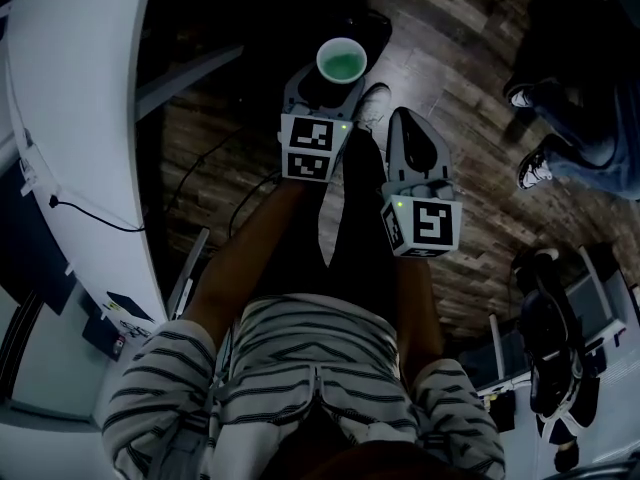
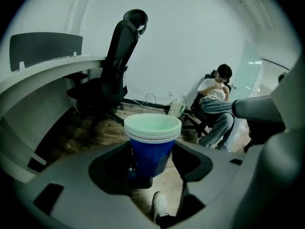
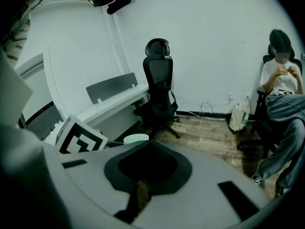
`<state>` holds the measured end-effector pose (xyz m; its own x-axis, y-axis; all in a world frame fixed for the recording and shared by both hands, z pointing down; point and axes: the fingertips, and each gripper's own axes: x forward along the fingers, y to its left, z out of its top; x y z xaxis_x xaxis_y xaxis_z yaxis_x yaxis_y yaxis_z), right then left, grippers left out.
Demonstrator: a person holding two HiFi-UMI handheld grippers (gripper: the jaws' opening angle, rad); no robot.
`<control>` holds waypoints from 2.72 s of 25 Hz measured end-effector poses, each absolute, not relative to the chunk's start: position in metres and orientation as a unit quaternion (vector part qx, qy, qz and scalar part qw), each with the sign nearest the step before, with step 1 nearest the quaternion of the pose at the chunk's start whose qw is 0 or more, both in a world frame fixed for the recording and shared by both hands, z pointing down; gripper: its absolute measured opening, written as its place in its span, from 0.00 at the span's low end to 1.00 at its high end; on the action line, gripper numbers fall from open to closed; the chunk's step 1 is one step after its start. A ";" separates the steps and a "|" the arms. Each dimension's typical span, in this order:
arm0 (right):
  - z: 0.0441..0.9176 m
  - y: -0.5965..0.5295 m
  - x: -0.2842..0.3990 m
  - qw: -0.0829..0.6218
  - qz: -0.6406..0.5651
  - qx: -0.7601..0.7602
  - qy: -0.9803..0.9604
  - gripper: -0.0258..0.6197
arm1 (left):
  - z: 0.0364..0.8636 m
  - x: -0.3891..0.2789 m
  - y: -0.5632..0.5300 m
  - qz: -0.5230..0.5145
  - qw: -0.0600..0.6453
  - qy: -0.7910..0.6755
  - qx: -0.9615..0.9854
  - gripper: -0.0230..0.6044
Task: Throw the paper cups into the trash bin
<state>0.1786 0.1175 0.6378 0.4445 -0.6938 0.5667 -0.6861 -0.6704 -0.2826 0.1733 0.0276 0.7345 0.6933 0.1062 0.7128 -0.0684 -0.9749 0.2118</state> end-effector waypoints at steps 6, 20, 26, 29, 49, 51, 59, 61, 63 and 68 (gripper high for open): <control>0.656 0.118 0.173 0.011 -0.350 -0.844 0.407 0.06 | 0.763 0.172 0.021 0.408 0.110 0.005 0.906 0.49; 0.684 0.123 0.158 0.005 -0.366 -0.838 0.405 0.06 | 0.816 0.172 0.012 0.430 0.091 0.010 0.898 0.49; 0.696 0.128 0.152 0.010 -0.377 -0.836 0.399 0.06 | 0.843 0.172 0.014 0.445 0.098 0.023 0.890 0.49; 0.703 0.130 0.144 0.017 -0.389 -0.832 0.396 0.06 | 0.857 0.172 0.014 0.449 0.109 0.026 0.886 0.49; 0.727 0.128 0.144 0.022 -0.400 -0.827 0.393 0.06 | 0.938 0.176 0.012 0.504 0.105 0.032 0.857 0.49; 0.730 0.127 0.144 0.023 -0.402 -0.828 0.391 0.06 | 0.945 0.176 0.008 0.505 0.104 0.027 0.856 0.49; 0.736 0.127 0.139 0.022 -0.404 -0.827 0.390 0.06 | 0.971 0.175 0.001 0.524 0.094 0.022 0.846 0.49; 0.737 0.127 0.137 0.020 -0.406 -0.826 0.390 0.06 | 0.976 0.174 0.001 0.528 0.098 0.020 0.843 0.49; 0.739 0.127 0.135 0.021 -0.408 -0.825 0.390 0.06 | 0.980 0.173 0.001 0.535 0.105 0.019 0.838 0.49; 0.742 0.127 0.136 0.027 -0.409 -0.825 0.390 0.06 | 0.997 0.175 0.001 0.542 0.098 0.022 0.834 0.49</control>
